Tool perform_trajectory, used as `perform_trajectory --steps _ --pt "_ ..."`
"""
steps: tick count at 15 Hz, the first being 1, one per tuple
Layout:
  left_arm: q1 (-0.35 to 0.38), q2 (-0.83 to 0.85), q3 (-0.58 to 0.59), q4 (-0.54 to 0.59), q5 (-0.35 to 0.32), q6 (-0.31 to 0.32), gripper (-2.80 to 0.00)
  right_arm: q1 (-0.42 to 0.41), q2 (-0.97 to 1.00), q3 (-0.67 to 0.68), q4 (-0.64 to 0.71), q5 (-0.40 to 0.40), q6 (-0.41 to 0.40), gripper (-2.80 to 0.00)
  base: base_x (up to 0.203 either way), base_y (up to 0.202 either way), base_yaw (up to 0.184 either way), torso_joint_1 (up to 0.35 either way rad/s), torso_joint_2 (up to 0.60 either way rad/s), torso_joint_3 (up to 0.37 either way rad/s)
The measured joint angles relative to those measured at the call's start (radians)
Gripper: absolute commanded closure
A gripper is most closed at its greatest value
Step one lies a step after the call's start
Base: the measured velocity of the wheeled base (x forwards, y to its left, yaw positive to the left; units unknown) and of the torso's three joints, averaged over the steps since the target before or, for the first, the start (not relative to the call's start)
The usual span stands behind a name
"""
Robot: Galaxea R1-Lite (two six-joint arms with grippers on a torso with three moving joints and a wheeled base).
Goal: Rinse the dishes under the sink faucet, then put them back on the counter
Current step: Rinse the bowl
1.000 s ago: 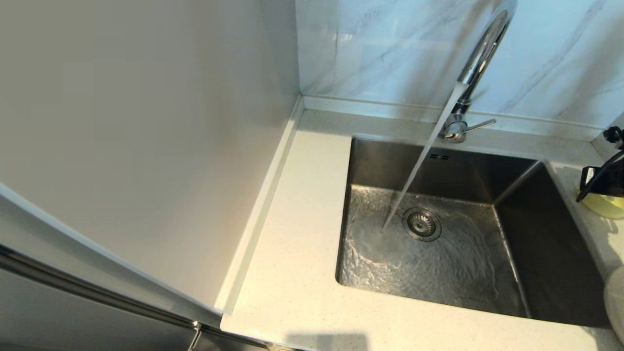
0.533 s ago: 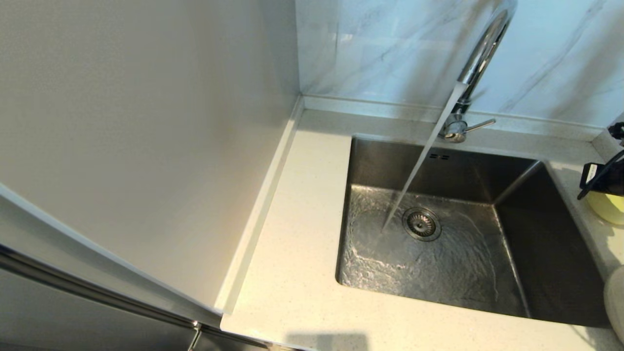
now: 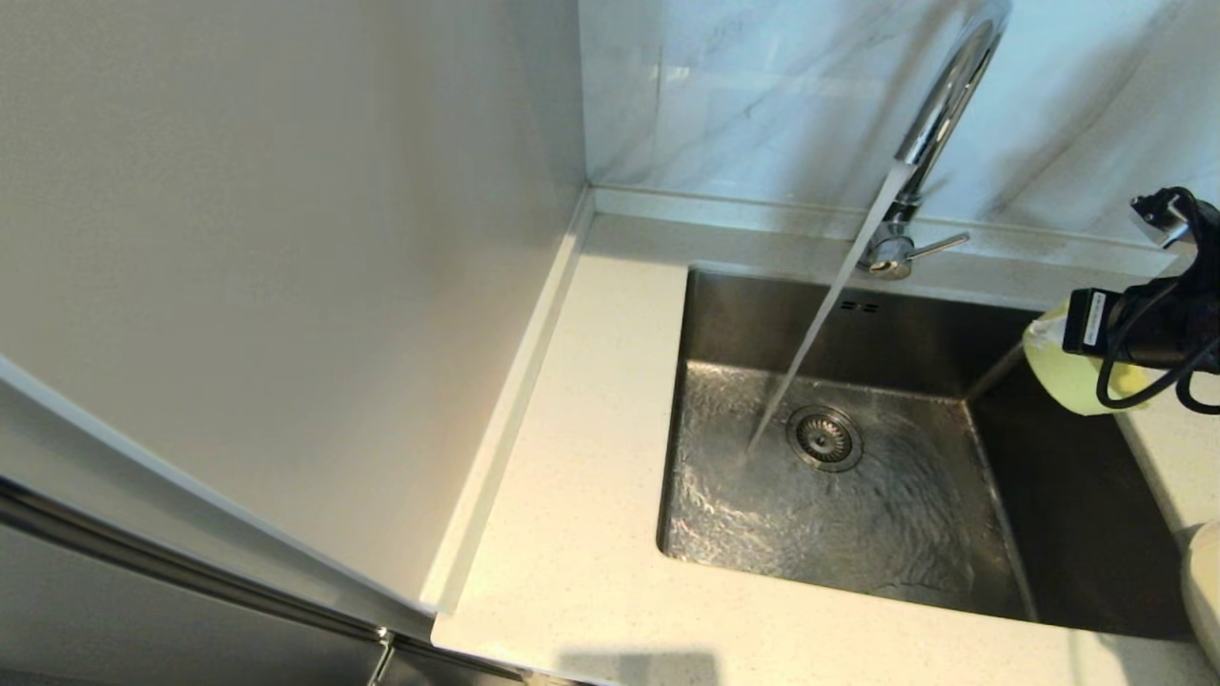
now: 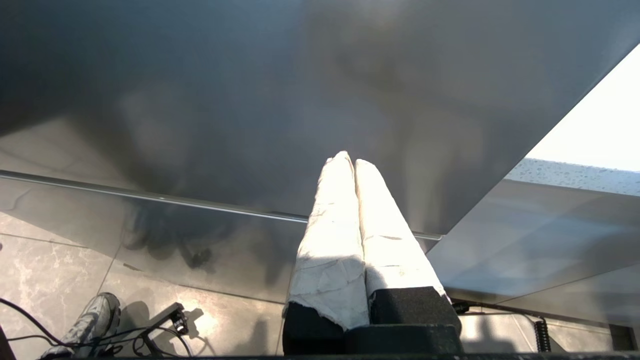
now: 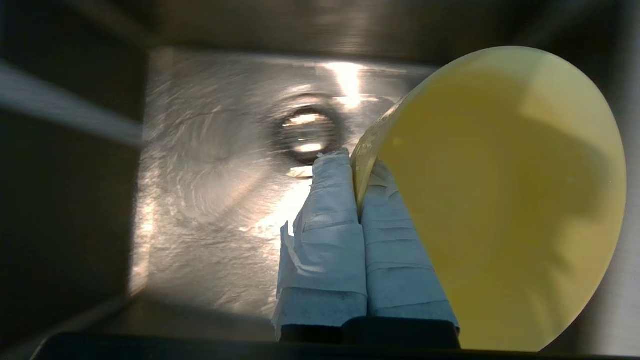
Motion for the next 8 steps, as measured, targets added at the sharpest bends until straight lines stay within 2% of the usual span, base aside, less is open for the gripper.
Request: perform_trajectory --steps 3,5,6,8 --pt "0.0 0.0 0.0 0.0 0.0 0.0 0.0 0.154 -0.131 0.088 0.006 0.078 0.0 0.0 0.0 0.0 0.0 0.0 0.0 0.0" --pt "0.0 0.0 0.0 0.0 0.0 0.0 0.0 0.204 -0.204 0.138 0.007 0.128 0.012 0.0 0.0 0.0 0.0 0.0 0.0 0.0" --pt "0.0 0.0 0.0 0.0 0.0 0.0 0.0 0.213 -0.233 0.155 0.006 0.166 0.039 0.0 0.0 0.0 0.0 0.0 0.0 0.0" --pt "0.0 0.0 0.0 0.0 -0.001 0.0 0.0 0.221 -0.276 0.17 -0.002 0.235 0.145 0.0 0.0 0.0 0.0 0.0 0.0 0.0"
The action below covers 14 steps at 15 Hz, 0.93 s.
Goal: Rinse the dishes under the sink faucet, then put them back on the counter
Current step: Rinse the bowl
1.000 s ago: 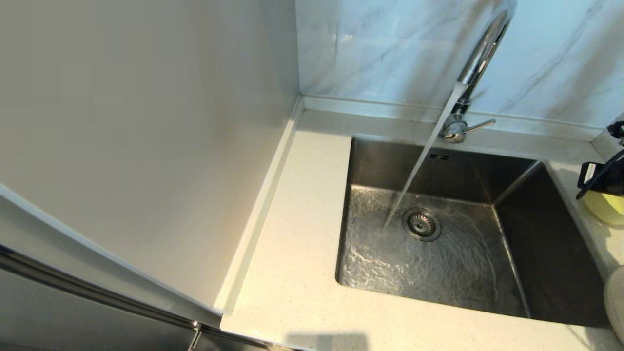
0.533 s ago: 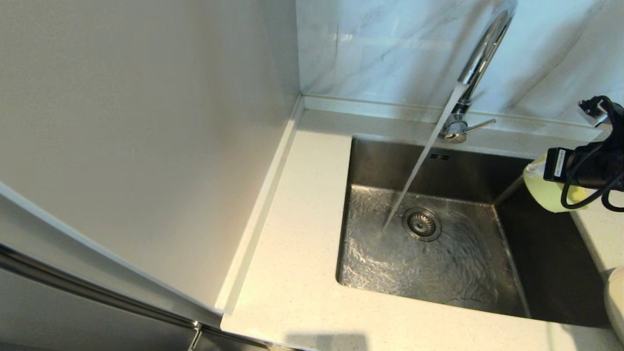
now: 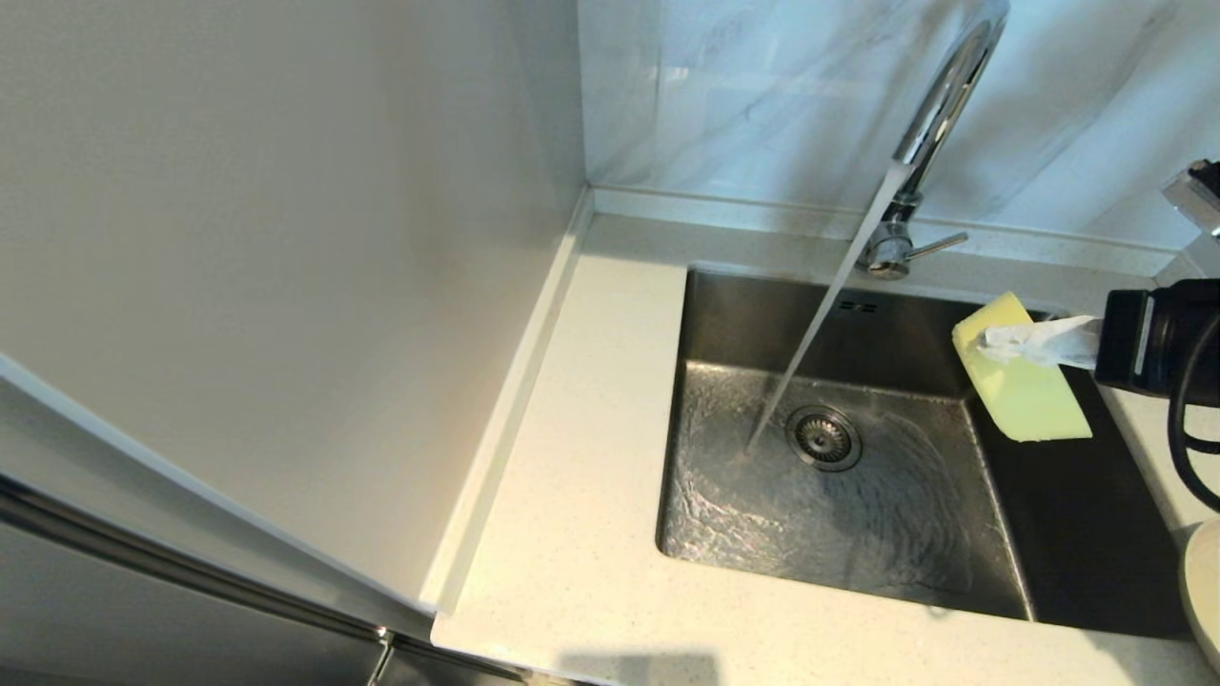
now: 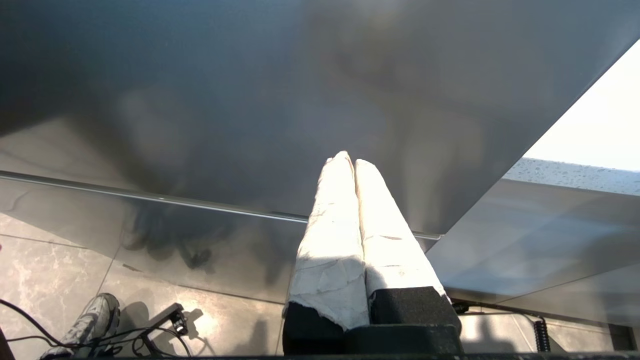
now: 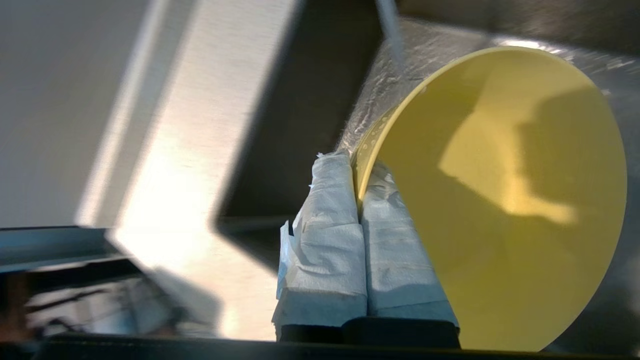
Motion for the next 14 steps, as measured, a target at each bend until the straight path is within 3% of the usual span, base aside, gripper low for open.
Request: perform_trajectory --steps 3,6,8,10,14 --pt "0.0 0.0 0.0 0.0 0.001 0.0 0.0 0.006 -0.026 0.018 -0.047 0.086 0.142 0.0 0.0 0.0 0.0 0.0 0.0 0.0" --pt "0.0 0.0 0.0 0.0 0.001 0.0 0.0 0.035 -0.026 0.105 -0.268 0.095 0.216 0.0 0.0 0.0 0.0 0.0 0.0 0.0" --pt "0.0 0.0 0.0 0.0 0.0 0.0 0.0 0.06 0.008 0.144 -0.439 0.033 0.292 0.0 0.0 0.0 0.0 0.0 0.0 0.0" --pt "0.0 0.0 0.0 0.0 0.001 0.0 0.0 0.1 0.045 0.168 -0.524 -0.06 0.321 0.0 0.0 0.0 0.0 0.0 0.0 0.0" --pt "0.0 0.0 0.0 0.0 0.001 0.0 0.0 0.167 0.106 0.183 -0.602 -0.077 0.346 0.0 0.0 0.0 0.0 0.0 0.0 0.0"
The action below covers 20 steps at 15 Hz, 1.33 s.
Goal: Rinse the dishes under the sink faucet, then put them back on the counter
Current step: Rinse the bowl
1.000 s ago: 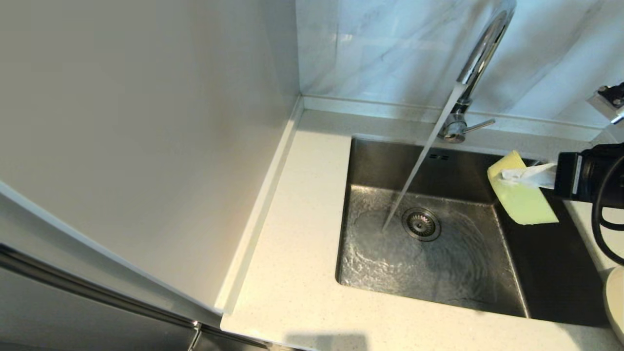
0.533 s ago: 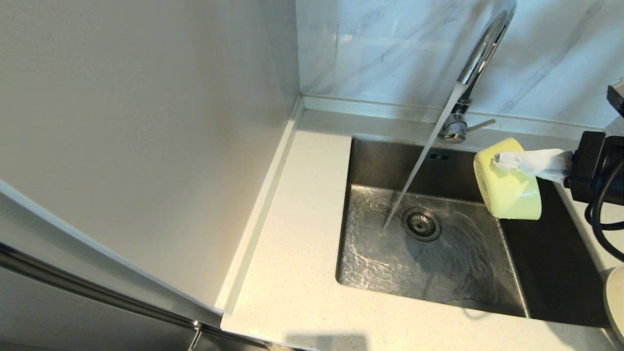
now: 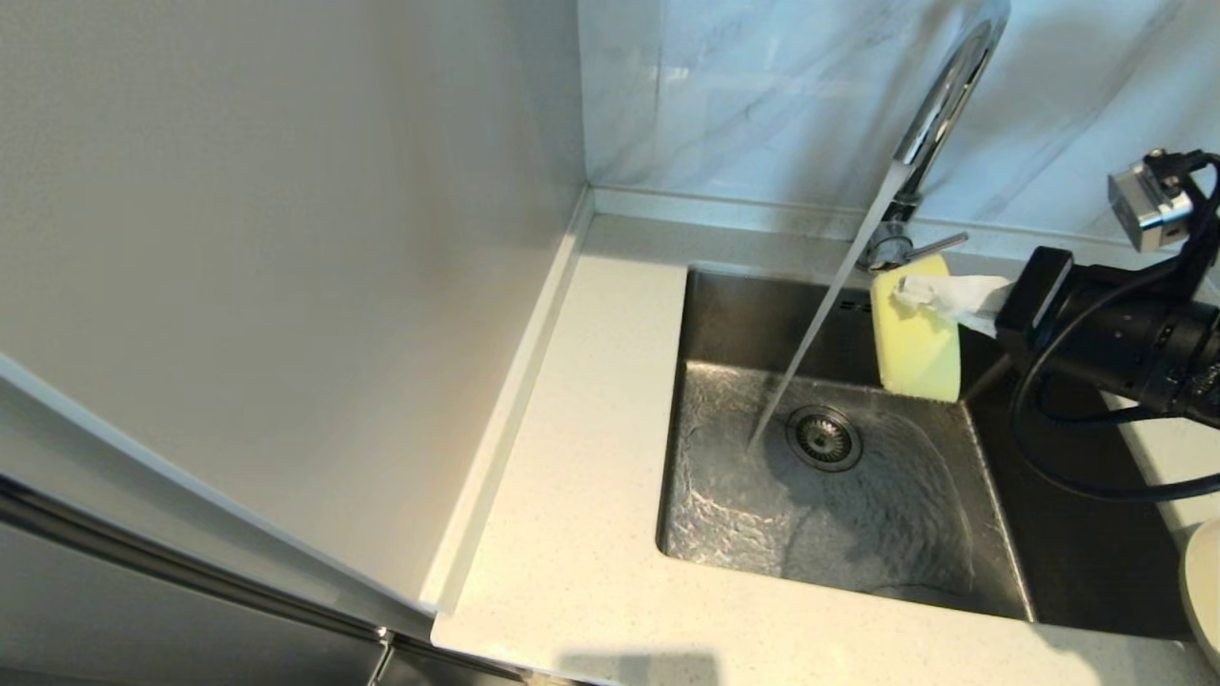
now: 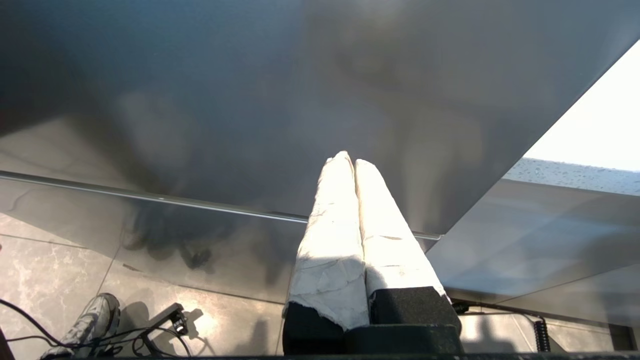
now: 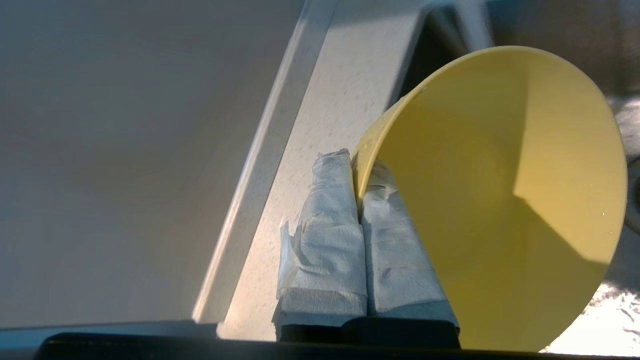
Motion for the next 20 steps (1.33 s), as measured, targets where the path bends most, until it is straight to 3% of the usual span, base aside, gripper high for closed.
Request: perform_trajectory --steps 8,14,20 --pt "0.0 0.0 0.0 0.0 0.0 0.0 0.0 0.071 0.142 -0.045 -0.078 -0.038 -0.035 0.0 0.0 0.0 0.0 0.0 0.0 0.0" --pt "0.0 0.0 0.0 0.0 0.0 0.0 0.0 0.069 0.225 -0.081 -0.079 -0.101 -0.035 0.0 0.0 0.0 0.0 0.0 0.0 0.0" --pt "0.0 0.0 0.0 0.0 0.0 0.0 0.0 0.02 0.267 -0.085 -0.088 -0.101 -0.036 0.0 0.0 0.0 0.0 0.0 0.0 0.0"
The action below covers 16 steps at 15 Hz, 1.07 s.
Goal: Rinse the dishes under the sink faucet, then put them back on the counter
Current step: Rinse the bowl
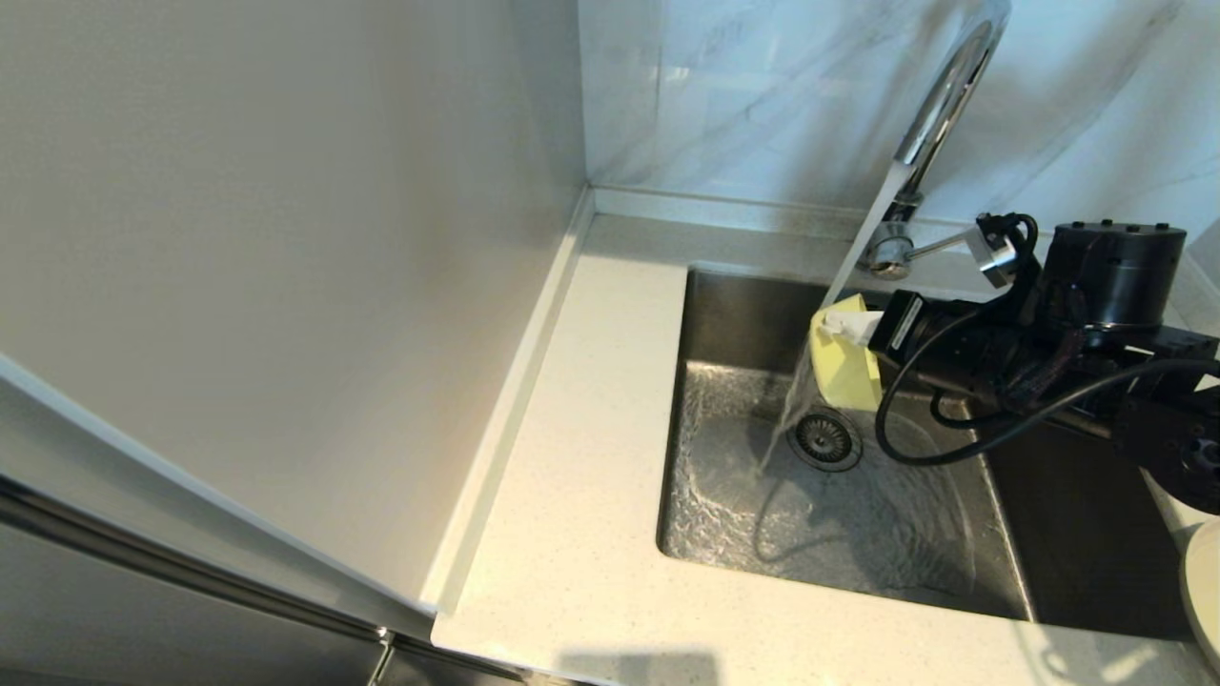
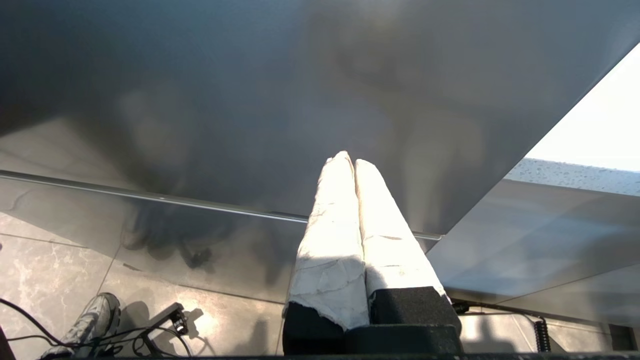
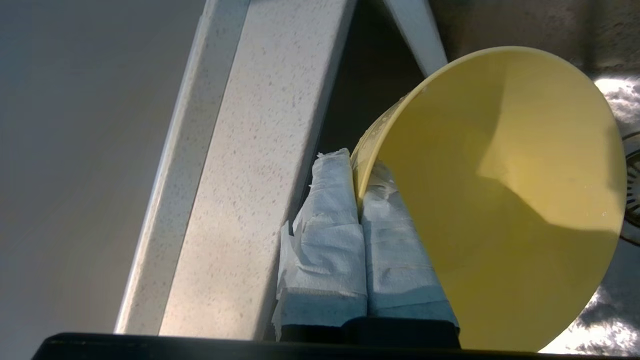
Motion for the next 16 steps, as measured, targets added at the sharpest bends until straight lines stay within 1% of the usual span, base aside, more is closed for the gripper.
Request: perform_trajectory --steps 3,7,9,10,11,14,15,16 --pt "0.0 0.0 0.0 0.0 0.0 0.001 0.0 -0.007 0.006 0.0 -0.033 -0.002 0.001 0.0 0.0 0.0 0.0 0.0 0.0 0.0" --pt "0.0 0.0 0.0 0.0 -0.001 0.0 0.0 -0.003 -0.006 -0.006 -0.031 0.003 0.0 0.0 0.0 0.0 0.0 0.0 0.0 0.0" --pt "0.0 0.0 0.0 0.0 0.0 0.0 0.0 0.027 -0.033 0.017 -0.028 0.006 -0.003 0.0 0.0 0.0 0.0 0.0 0.0 0.0" --pt "0.0 0.0 0.0 0.0 0.0 0.0 0.0 0.05 -0.048 0.028 -0.016 0.009 -0.023 0.0 0.0 0.0 0.0 0.0 0.0 0.0" --pt "0.0 0.0 0.0 0.0 0.0 0.0 0.0 0.065 -0.059 0.033 0.014 0.02 -0.06 0.0 0.0 0.0 0.0 0.0 0.0 0.0" --pt "0.0 0.0 0.0 0.0 -0.001 0.0 0.0 0.083 -0.078 0.012 0.167 0.12 -0.207 0.0 0.0 0.0 0.0 0.0 0.0 0.0" --pt "0.0 0.0 0.0 0.0 0.0 0.0 0.0 0.085 -0.08 -0.008 0.221 0.132 -0.255 0.0 0.0 0.0 0.0 0.0 0.0 0.0" --pt "0.0 0.0 0.0 0.0 0.0 0.0 0.0 0.086 -0.08 -0.033 0.27 0.137 -0.285 0.0 0.0 0.0 0.0 0.0 0.0 0.0"
